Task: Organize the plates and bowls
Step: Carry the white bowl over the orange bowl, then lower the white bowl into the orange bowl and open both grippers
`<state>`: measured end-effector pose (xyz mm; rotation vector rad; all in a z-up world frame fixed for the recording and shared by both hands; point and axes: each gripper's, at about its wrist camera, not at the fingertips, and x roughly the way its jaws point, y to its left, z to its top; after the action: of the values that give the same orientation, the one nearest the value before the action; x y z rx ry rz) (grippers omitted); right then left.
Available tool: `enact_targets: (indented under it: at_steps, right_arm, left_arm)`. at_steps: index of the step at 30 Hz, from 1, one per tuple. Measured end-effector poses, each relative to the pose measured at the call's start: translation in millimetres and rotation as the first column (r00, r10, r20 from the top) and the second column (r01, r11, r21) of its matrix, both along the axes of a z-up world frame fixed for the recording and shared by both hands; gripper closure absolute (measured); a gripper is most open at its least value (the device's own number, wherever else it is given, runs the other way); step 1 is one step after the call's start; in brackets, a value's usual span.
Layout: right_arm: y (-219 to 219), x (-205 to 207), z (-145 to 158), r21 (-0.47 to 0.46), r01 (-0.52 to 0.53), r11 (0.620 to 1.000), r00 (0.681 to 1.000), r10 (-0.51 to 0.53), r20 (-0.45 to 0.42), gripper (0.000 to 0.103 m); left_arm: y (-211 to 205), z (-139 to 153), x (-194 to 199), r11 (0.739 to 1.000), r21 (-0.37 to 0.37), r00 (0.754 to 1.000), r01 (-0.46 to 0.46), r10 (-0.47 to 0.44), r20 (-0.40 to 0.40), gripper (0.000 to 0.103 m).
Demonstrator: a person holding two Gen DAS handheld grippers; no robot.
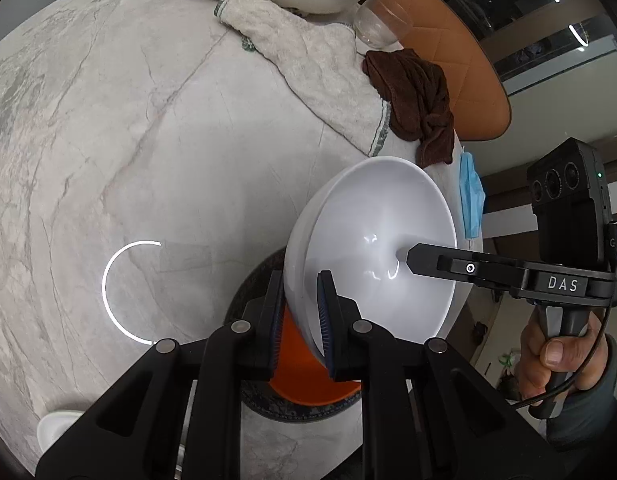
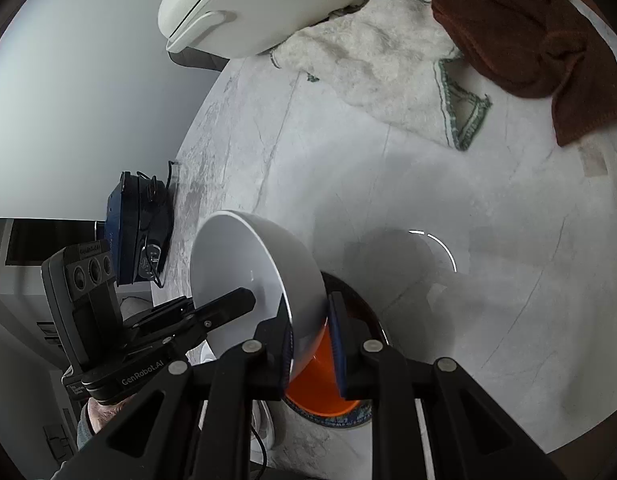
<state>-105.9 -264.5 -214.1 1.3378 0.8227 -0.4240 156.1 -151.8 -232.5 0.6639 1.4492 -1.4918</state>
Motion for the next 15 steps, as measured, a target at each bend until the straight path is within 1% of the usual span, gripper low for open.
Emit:
enact_targets:
  at_steps: [9,15]
  right_arm:
    - [30,-9,-12,0.033,-0.028,0.999,0.999,0.029,-0.019,0.084]
    - [38,-10,-22,0.049,-0.036,0.998,0.999,0.037,-0.035,0.084]
  left_arm:
    - [40,-17,-9,0.999,0.041,1.000,-0.009,0.009,0.004,0.089]
    - [55,-28,-13,0.998,0.053,1.000,-0.020,0.020,0.007,0.088]
